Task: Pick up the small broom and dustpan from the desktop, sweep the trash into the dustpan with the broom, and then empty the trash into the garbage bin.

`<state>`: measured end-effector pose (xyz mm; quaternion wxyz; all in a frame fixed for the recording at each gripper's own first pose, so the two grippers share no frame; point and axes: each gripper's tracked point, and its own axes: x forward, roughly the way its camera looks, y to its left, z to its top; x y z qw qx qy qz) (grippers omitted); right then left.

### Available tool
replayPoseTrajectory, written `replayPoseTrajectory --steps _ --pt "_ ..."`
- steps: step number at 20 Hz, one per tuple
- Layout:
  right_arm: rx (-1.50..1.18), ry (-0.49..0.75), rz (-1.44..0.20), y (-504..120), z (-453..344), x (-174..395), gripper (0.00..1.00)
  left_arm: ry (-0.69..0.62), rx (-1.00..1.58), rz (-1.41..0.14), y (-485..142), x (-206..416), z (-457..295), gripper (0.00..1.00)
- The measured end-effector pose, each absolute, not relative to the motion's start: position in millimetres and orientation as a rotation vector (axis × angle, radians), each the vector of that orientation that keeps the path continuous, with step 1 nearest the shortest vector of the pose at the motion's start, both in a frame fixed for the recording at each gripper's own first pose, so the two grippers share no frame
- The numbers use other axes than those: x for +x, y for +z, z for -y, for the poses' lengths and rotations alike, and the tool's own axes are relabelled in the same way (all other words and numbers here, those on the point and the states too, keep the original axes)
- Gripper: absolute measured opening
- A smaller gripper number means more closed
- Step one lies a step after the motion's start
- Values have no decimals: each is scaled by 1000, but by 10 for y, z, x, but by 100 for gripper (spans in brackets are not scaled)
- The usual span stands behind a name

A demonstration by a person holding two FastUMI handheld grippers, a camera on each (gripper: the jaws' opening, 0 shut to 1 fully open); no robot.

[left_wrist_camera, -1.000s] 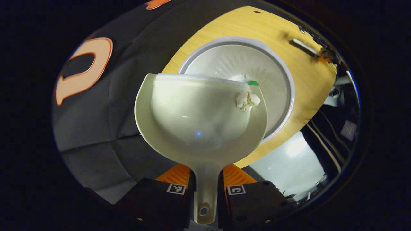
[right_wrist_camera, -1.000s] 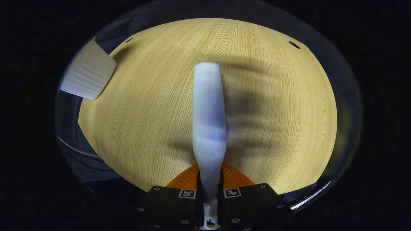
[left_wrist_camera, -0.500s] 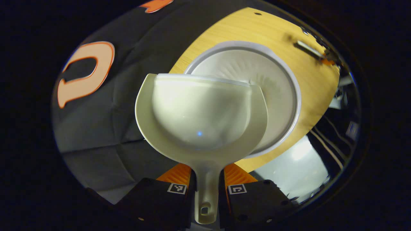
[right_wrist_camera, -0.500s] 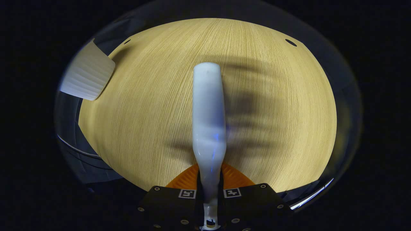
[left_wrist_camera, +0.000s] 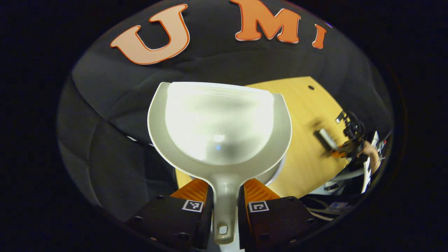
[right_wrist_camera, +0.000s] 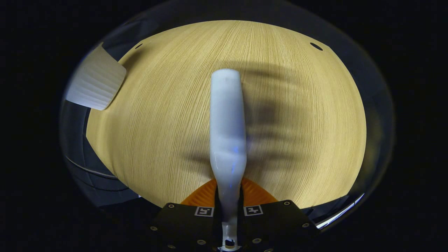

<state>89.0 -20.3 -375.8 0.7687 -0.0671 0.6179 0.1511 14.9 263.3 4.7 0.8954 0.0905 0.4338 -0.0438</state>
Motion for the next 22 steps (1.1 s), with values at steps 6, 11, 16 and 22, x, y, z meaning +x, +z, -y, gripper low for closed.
replayPoseTrajectory --steps 6,11,16,22 --pt "-147 343 -1331 -3754 212 888 16 -342 36 -804 -63 292 -1081 32" --pt "-111 301 -1321 -3736 352 869 16 -398 -29 -878 -706 448 -303 33" --pt "-83 256 -1320 -3784 529 894 16 -285 -46 -991 -1774 414 -109 33" --pt "-81 244 -1322 -3800 480 922 16 -108 -149 -1137 -2710 298 -366 33"
